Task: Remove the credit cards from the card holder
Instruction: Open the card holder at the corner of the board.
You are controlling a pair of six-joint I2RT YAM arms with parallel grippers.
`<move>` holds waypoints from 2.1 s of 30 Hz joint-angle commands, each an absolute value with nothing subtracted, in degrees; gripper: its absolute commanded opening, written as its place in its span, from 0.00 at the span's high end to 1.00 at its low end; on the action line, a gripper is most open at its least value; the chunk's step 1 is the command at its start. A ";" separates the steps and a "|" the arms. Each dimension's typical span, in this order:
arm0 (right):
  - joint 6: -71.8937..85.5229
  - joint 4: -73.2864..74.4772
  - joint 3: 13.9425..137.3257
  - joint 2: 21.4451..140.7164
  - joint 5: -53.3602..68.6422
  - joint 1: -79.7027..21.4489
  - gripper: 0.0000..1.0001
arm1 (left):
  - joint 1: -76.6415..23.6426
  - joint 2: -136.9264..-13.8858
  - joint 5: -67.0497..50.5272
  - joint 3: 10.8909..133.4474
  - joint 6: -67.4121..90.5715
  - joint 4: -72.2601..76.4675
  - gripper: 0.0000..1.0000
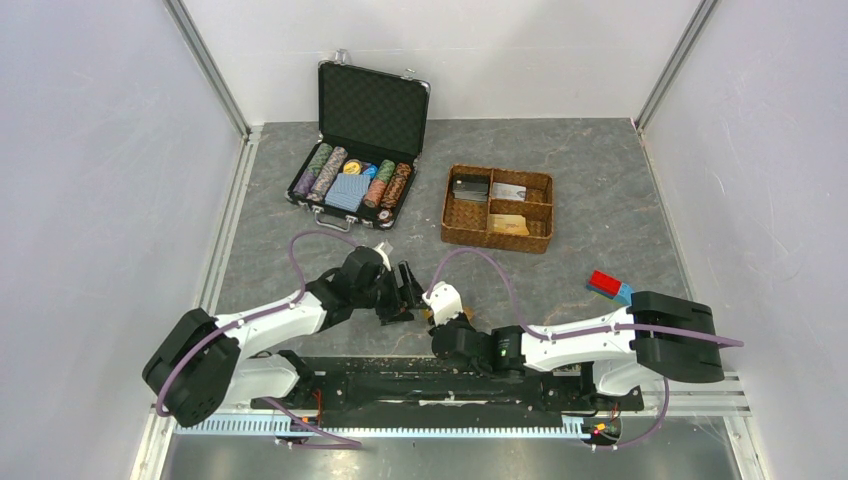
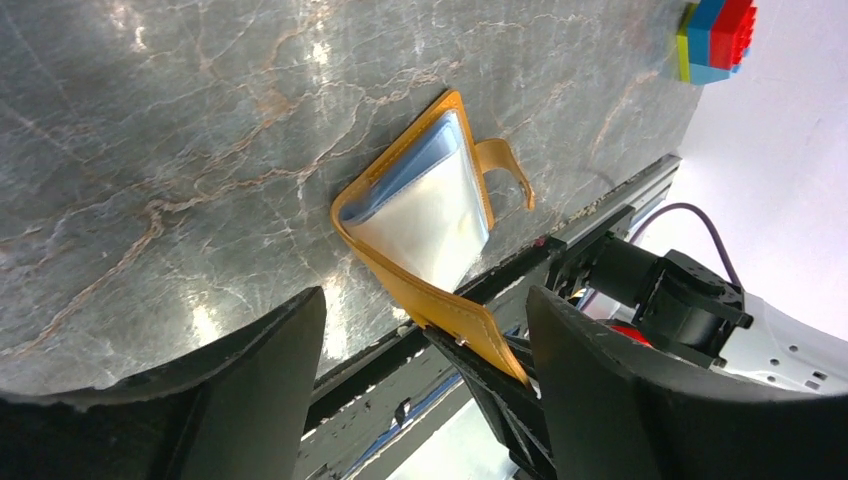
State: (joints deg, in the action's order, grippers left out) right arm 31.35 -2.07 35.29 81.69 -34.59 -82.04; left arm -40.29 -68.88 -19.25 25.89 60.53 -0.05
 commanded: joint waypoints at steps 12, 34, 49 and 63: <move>30.15 -2.33 35.90 77.49 -36.34 -82.86 0.63 | -42.19 -69.22 -17.36 31.87 52.53 -6.41 0.65; 33.83 -14.74 20.89 66.89 -10.18 -62.07 0.60 | -42.10 -71.98 -20.32 27.56 37.94 -1.36 0.96; 33.35 -15.44 18.86 57.92 -3.30 -59.69 0.49 | -42.15 -74.88 -20.13 29.90 36.31 -2.28 0.97; 35.48 -11.91 15.68 62.90 -6.80 -57.97 0.48 | -42.14 -74.90 -21.00 27.77 37.63 2.37 0.98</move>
